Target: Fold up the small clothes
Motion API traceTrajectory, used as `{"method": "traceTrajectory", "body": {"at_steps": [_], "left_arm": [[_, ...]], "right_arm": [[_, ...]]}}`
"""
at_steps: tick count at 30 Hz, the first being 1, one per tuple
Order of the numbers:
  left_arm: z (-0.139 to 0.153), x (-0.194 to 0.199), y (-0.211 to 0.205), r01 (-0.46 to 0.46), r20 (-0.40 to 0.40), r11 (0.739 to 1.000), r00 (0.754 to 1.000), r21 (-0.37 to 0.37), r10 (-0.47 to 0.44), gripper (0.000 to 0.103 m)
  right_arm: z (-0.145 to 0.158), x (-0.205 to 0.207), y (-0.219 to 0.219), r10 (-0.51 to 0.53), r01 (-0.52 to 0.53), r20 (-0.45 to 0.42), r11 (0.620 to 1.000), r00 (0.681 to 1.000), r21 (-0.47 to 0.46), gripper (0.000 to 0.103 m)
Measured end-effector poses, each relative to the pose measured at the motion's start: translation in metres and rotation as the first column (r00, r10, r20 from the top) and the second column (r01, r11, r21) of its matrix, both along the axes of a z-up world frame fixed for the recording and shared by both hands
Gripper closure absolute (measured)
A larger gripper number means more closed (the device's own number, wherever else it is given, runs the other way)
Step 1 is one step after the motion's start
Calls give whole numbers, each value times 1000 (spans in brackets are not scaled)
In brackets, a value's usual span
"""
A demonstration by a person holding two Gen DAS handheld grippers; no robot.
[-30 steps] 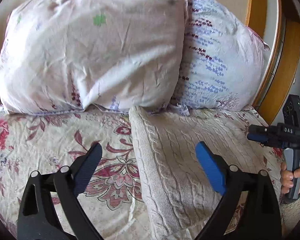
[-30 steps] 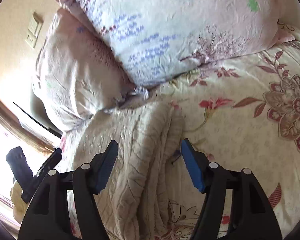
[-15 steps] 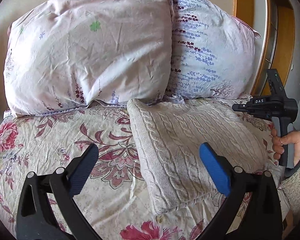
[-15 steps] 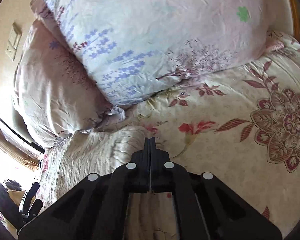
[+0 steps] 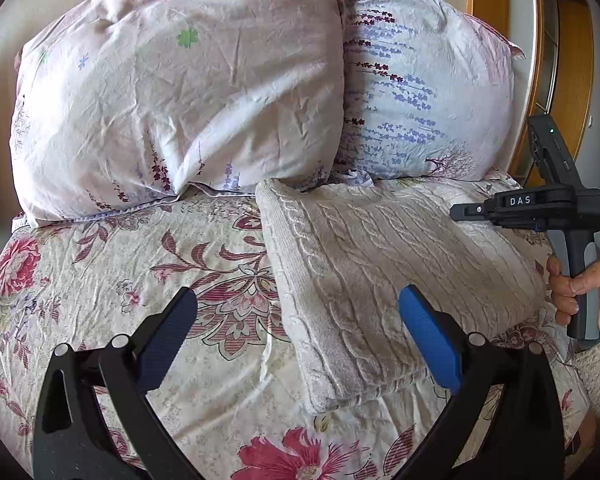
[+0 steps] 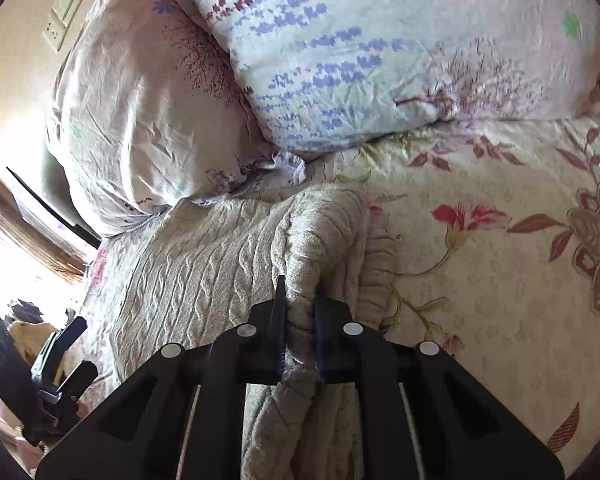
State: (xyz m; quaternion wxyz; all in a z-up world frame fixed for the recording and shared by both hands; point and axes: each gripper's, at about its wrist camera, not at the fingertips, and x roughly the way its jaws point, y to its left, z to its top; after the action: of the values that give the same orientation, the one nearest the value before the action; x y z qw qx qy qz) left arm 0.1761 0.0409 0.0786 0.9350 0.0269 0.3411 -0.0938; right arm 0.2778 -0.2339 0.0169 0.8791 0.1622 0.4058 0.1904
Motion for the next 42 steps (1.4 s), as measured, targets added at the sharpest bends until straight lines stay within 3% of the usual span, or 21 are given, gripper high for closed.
{"method": "traceTrajectory", "body": {"at_steps": [3,8,10,12,13,17,18,19,20,24,28,31,32,34,39,42], "left_arm": [[-1,-4,2,-25,15,999,1000,36,24,2],[-4,-3,8,-36,-12,999,999,13,36,2],[-5,-7,10,-41,-14,999,999,20,41,2],[-7,-13,11,-33,-10,999,999,32,33,2],[-8,-16,12,-32,-9,999,999,44,33,2],[-12,-24,14,-13,-7,998,1000,63,13,2],[-13,-25,14,-7,-11,998,1000,61,7,2],[-14,-26,13,-3,-14,998,1000,61,4,2],[-15,-26,12,1,-15,998,1000,67,0,2],[-14,-32,6,-8,9,991,1000,134,7,2],[-15,-39,1,-10,36,978,999,206,2,2],[-17,-39,-4,29,25,977,999,213,-36,2],[-17,-39,-6,46,19,976,998,211,-52,2],[-21,-37,-12,56,8,972,998,226,-60,2],[-34,-19,-16,11,-69,959,998,283,8,2],[-42,-7,-10,-26,-131,963,989,268,63,2]], "right_arm": [[11,-5,-18,-89,87,38,995,995,37,94],[-20,11,-29,-97,99,-86,995,992,13,90],[-16,1,-41,-95,102,-85,991,992,91,78],[-9,-15,-53,-88,96,-65,985,994,145,44],[-5,-26,-56,-84,90,-42,984,996,153,41],[-6,-57,-53,-22,25,-20,989,1000,147,43],[-10,-59,-48,-5,10,-35,991,999,131,48],[-15,-60,-41,11,-6,-48,995,999,102,80],[-20,-59,-37,-2,5,-64,999,998,53,88],[-25,-54,-38,-64,68,-80,996,995,55,88],[-3,-78,-34,-60,58,34,997,998,47,80],[9,-99,-34,-2,-10,111,994,994,110,75],[10,-104,-32,21,-36,119,992,993,125,68],[6,-109,-26,73,-88,110,986,991,144,56],[-27,-99,-17,60,-58,-23,992,998,111,50],[-34,-97,-23,39,-33,-35,986,999,163,50]]}}
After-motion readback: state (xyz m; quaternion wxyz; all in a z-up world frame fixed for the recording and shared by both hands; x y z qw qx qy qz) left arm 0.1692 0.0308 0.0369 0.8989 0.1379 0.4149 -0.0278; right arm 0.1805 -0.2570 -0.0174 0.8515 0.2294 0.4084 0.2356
